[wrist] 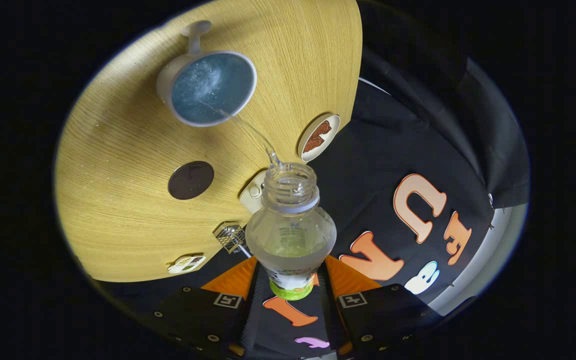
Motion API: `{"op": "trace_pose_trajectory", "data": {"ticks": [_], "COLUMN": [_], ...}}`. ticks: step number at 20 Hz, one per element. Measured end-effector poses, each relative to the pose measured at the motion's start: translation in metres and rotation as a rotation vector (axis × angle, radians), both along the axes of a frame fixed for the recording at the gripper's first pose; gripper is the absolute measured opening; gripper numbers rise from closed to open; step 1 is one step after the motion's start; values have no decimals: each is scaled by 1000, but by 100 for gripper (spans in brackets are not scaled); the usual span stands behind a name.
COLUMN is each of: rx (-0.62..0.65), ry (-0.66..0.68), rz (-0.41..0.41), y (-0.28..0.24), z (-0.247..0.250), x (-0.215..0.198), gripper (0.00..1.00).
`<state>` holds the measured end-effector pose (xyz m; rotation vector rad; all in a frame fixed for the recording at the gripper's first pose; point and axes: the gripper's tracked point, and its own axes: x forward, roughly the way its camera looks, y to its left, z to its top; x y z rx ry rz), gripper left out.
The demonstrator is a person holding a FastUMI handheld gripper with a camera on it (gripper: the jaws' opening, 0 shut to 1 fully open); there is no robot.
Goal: Take the bottle from table, then pour the juice into the cup, finally place the bottle on the coaster
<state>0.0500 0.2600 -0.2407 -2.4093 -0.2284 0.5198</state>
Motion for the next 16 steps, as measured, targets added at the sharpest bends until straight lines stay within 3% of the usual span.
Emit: {"op": "trace_pose_trajectory", "data": {"ticks": [9,16], "rx": [-1,34], "ry": [-14,29], "rz": [11,22], "y": [3,2], "z": [11,-10], "x": [2,-4], "gripper": [55,55]}}
